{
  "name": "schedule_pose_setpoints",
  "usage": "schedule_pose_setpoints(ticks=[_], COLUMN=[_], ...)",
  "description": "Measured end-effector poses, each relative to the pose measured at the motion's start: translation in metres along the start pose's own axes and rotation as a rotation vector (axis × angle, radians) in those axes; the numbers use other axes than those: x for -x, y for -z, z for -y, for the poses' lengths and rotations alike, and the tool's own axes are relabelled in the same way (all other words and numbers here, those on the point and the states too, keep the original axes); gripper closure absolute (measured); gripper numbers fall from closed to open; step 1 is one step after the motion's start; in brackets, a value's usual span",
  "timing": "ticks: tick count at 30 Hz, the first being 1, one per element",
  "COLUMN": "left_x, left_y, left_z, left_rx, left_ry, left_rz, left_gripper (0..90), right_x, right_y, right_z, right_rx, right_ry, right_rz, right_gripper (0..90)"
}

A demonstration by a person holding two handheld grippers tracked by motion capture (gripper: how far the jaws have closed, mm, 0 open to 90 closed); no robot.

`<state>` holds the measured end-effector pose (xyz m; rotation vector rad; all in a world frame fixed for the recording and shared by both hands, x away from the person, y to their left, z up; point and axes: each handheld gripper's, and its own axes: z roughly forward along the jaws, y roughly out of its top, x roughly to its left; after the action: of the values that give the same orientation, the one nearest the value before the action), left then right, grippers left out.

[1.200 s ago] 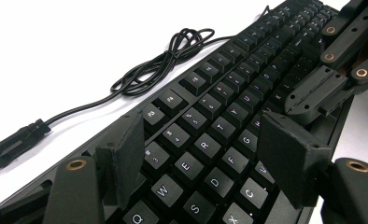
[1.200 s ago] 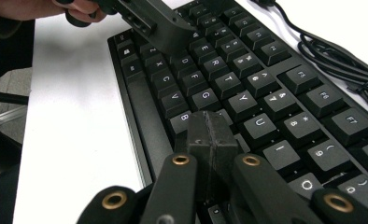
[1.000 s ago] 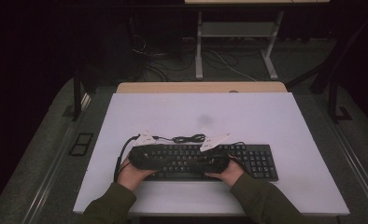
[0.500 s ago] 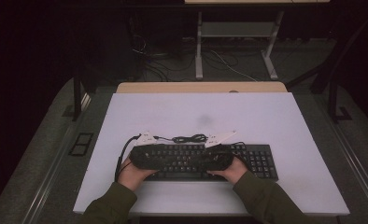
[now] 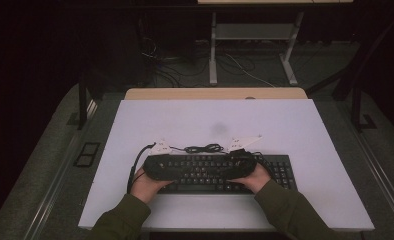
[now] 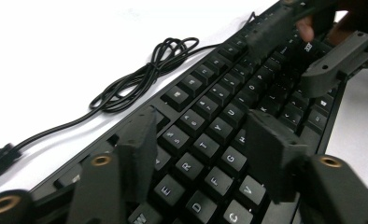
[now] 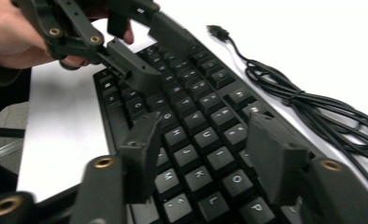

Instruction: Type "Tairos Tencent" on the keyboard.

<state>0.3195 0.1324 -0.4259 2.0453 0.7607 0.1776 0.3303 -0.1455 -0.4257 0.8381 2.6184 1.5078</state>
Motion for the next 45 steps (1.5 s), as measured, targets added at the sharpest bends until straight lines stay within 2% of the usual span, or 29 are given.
schedule_pose_setpoints(ticks=[10, 18, 28, 30, 34, 36, 37, 38, 45], left_x=[0.004, 0.003, 0.004, 0.004, 0.005, 0.006, 0.005, 0.005, 0.005], left_y=[-0.012, -0.016, -0.022, -0.023, -0.025, -0.025, -0.023, -0.023, -0.021], left_z=[-0.003, -0.003, -0.002, -0.001, -0.001, -0.001, -0.001, -0.001, -0.004], left_rx=[-0.03, -0.048, -0.085, -0.082, -0.093, -0.086, -0.096, -0.084, -0.069], left_ry=[-0.038, -0.045, -0.061, -0.052, -0.07, -0.061, -0.074, -0.064, -0.061], left_rz=[0.022, 0.02, 0.024, 0.023, 0.017, 0.017, 0.019, 0.021, 0.028], left_gripper=[74.8, 88.6, 88.8, 88.9, 88.9, 88.9, 88.9, 88.9, 88.5], right_x=[0.009, 0.01, 0.01, 0.01, 0.011, 0.011, 0.011, 0.011, 0.013], right_y=[0.004, 0.005, 0.005, 0.005, 0.005, 0.006, 0.006, 0.006, 0.009], right_z=[0.001, 0.001, 0.001, 0.001, 0.001, 0.001, 0.001, 0.001, 0.002], right_rx=[0.028, 0.029, 0.036, 0.038, 0.042, 0.044, 0.045, 0.046, 0.054], right_ry=[-0.029, -0.027, -0.028, -0.028, -0.032, -0.032, -0.032, -0.03, -0.038], right_rz=[0.047, 0.053, 0.065, 0.067, 0.068, 0.07, 0.071, 0.07, 0.07], right_gripper=[33.8, 32.7, 30.2, 29.9, 29.5, 29.4, 29.2, 29.2, 28.2])
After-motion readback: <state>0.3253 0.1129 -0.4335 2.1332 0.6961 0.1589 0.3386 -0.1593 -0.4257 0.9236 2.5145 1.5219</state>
